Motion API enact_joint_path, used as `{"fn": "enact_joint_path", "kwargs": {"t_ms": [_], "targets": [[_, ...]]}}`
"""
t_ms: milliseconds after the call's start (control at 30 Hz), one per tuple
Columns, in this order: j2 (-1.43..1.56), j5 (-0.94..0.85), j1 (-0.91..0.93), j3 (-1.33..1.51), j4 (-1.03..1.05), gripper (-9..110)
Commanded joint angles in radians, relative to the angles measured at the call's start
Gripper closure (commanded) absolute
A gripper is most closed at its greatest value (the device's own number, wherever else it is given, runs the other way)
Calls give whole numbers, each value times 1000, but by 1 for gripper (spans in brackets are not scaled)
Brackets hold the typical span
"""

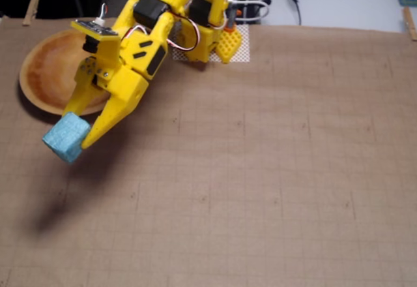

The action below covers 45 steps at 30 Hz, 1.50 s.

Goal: Grasp a blue block and put it in the bowl.

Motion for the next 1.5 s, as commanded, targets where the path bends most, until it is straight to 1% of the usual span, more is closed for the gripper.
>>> {"fn": "enact_joint_path", "kwargs": {"t_ms": [0, 200, 467, 567, 1033, 1200, 1467], "targets": [[12, 2, 9, -77, -29, 104], [15, 5, 97, -18, -32, 104], [17, -9, 215, 152, -258, 104], [12, -11, 256, 192, -296, 104], [3, -17, 399, 337, -299, 104], [2, -83, 434, 382, -296, 104], [-9, -100, 503, 417, -295, 104]]}}
